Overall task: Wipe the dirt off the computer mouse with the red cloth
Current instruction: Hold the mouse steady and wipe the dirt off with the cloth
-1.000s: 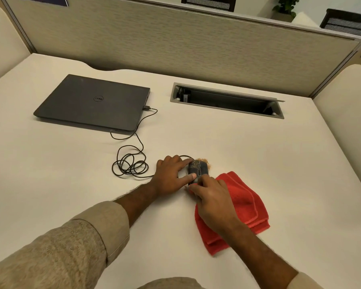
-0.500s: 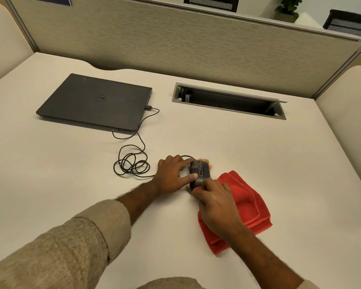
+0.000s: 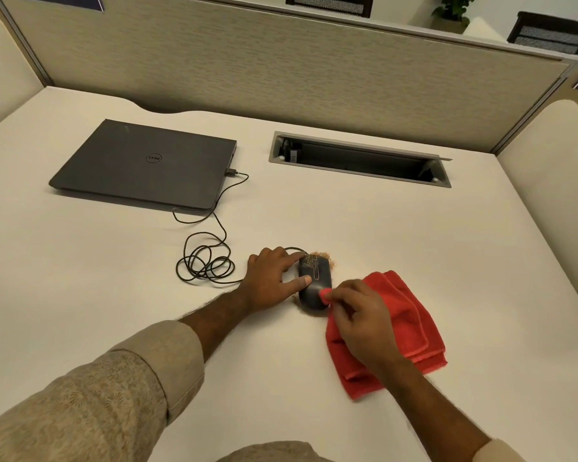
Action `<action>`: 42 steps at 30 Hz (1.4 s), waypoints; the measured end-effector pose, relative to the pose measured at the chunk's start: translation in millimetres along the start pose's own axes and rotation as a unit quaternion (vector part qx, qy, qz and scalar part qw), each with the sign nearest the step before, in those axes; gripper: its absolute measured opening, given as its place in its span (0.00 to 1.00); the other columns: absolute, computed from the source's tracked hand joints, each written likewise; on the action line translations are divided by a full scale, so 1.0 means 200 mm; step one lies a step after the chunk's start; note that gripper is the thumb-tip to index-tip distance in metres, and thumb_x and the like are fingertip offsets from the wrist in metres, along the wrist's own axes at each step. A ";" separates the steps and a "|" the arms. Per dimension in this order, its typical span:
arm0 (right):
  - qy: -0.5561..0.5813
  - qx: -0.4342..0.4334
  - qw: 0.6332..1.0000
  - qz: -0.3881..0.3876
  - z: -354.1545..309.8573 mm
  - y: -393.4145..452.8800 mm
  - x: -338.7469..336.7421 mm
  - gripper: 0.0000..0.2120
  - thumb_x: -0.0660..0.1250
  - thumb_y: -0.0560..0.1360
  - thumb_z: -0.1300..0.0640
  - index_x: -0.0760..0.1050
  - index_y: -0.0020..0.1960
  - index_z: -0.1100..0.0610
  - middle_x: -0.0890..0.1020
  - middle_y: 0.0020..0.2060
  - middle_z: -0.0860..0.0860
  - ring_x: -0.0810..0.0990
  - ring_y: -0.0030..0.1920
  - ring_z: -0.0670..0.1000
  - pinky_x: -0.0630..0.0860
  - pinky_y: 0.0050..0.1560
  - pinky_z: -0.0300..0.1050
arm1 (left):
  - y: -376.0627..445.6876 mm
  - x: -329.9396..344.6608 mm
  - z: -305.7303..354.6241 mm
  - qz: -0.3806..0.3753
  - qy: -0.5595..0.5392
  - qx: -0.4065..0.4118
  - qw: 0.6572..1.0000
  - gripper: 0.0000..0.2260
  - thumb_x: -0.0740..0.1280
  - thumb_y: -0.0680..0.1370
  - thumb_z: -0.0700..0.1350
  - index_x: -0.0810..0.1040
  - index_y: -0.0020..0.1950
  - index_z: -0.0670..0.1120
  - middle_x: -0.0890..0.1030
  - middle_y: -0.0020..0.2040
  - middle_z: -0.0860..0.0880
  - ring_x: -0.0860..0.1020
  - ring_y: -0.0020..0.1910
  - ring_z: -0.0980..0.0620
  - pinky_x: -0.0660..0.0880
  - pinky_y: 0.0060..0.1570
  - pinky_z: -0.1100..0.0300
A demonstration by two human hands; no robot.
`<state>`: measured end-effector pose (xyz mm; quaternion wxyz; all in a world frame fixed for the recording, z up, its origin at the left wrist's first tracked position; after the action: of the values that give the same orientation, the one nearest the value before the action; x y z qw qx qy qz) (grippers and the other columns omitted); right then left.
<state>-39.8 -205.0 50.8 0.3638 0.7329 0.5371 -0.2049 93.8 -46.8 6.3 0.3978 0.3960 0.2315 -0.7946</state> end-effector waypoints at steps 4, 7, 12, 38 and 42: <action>0.013 0.040 0.999 0.025 0.02 0.05 0.02 0.16 0.66 0.71 0.70 0.82 0.53 0.55 0.84 0.48 0.48 0.81 0.49 0.46 0.78 0.51 0.49 | 0.00 0.00 -0.01 0.001 0.004 0.003 1.000 0.35 0.55 0.71 0.71 0.70 0.74 0.57 0.69 0.51 0.56 0.68 0.58 0.50 0.56 0.54 0.57; -0.028 0.017 0.999 -0.003 0.02 -0.01 0.05 0.15 0.66 0.72 0.69 0.82 0.55 0.57 0.84 0.49 0.49 0.81 0.48 0.49 0.76 0.47 0.53 | 0.00 0.01 -0.01 0.005 0.008 0.011 1.000 0.39 0.50 0.68 0.74 0.70 0.74 0.57 0.69 0.49 0.56 0.67 0.55 0.52 0.56 0.53 0.57; -0.096 -0.036 0.990 -0.095 -0.01 -0.12 0.04 0.15 0.63 0.74 0.61 0.82 0.55 0.50 0.83 0.51 0.44 0.78 0.50 0.47 0.68 0.47 0.45 | 0.00 0.02 -0.02 0.015 0.012 0.014 1.000 0.38 0.50 0.69 0.74 0.70 0.73 0.57 0.70 0.49 0.56 0.68 0.55 0.52 0.57 0.53 0.56; -0.050 0.119 0.991 -0.039 0.26 0.01 -0.16 0.16 0.69 0.74 0.44 0.77 0.60 0.46 0.81 0.56 0.41 0.75 0.61 0.48 0.59 0.64 0.49 | -0.31 0.13 0.21 0.238 -0.022 -0.132 0.962 0.33 0.57 0.72 0.71 0.74 0.68 0.51 0.74 0.52 0.54 0.73 0.55 0.52 0.61 0.54 0.55; -0.192 0.086 0.968 -0.136 0.28 -0.02 -0.14 0.44 0.61 0.63 0.25 0.62 0.73 0.45 0.71 0.66 0.42 0.66 0.66 0.50 0.56 0.66 0.52 | -0.34 0.20 0.27 0.253 0.025 -0.208 0.945 0.41 0.59 0.65 0.77 0.73 0.68 0.50 0.76 0.55 0.52 0.73 0.57 0.48 0.64 0.55 0.49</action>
<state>-48.8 -264.7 32.7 0.3645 0.6286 0.5319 -0.4348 0.7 -62.0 9.0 0.6531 0.3700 0.2940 -0.5918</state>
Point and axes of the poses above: each hand's wrist, its own y-axis towards the middle knuckle, its own x-axis out of the palm, z = x × y, the point moved 3 cm from there along y, towards the middle knuckle
